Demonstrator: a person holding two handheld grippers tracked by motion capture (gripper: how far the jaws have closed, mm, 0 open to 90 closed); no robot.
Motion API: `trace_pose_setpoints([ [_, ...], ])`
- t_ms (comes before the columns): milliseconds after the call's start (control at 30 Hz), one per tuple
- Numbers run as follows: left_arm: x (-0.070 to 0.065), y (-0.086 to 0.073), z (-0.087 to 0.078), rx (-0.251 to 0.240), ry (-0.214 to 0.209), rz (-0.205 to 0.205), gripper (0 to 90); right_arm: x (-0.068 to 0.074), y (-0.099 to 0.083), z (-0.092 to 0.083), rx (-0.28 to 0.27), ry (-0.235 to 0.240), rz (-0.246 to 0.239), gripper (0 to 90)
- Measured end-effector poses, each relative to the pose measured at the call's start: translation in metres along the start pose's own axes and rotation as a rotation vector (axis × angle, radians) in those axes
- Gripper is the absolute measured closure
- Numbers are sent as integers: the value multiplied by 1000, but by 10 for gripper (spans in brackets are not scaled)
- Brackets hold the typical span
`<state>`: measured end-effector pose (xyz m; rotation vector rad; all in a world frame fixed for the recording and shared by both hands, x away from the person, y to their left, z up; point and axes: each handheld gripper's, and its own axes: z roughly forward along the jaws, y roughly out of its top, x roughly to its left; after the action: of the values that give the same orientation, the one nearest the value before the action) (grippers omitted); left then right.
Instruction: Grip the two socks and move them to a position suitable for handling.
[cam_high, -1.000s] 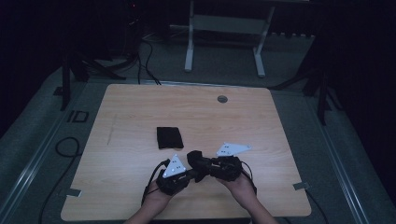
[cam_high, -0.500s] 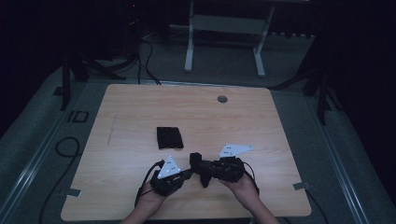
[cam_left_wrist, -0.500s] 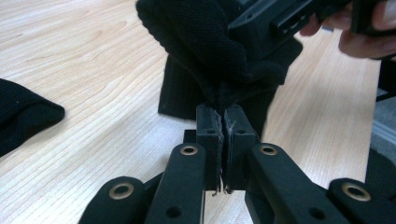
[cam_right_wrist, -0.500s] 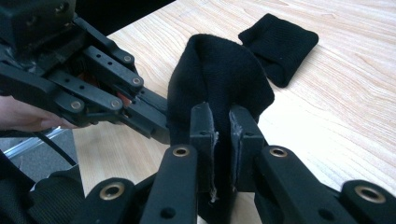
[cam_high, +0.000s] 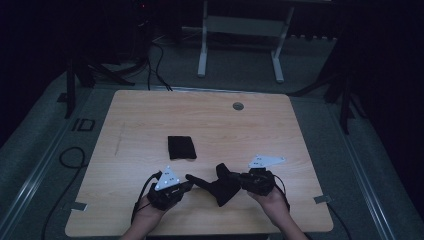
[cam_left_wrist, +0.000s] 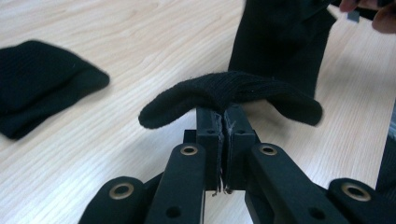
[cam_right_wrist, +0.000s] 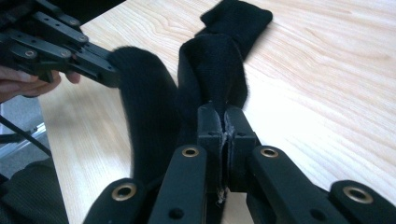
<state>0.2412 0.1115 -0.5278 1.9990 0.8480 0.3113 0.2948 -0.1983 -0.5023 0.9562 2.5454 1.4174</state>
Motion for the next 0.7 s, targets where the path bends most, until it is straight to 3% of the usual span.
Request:
trace_pose_setpoints([
  [167, 3, -8, -2, 23, -3, 5, 877, -10, -10, -5, 1, 9, 46, 863],
  [267, 6, -17, -3, 56, 6, 9, 876, -22, -24, -12, 14, -19, 96, 860],
  [400, 9, -21, -3, 76, -8, 9, 875, -27, -30, -18, 18, -31, 111, 859],
  [433, 10, -25, -3, 93, -20, 30, 874, -35, -39, -24, 38, -4, 155, 831],
  [633, 10, -27, -2, 107, -27, 33, 873, -41, -54, -29, 62, -25, 180, 788],
  [700, 14, -29, -2, 117, -26, 18, 873, -43, -57, -33, 66, -59, 180, 783],
])
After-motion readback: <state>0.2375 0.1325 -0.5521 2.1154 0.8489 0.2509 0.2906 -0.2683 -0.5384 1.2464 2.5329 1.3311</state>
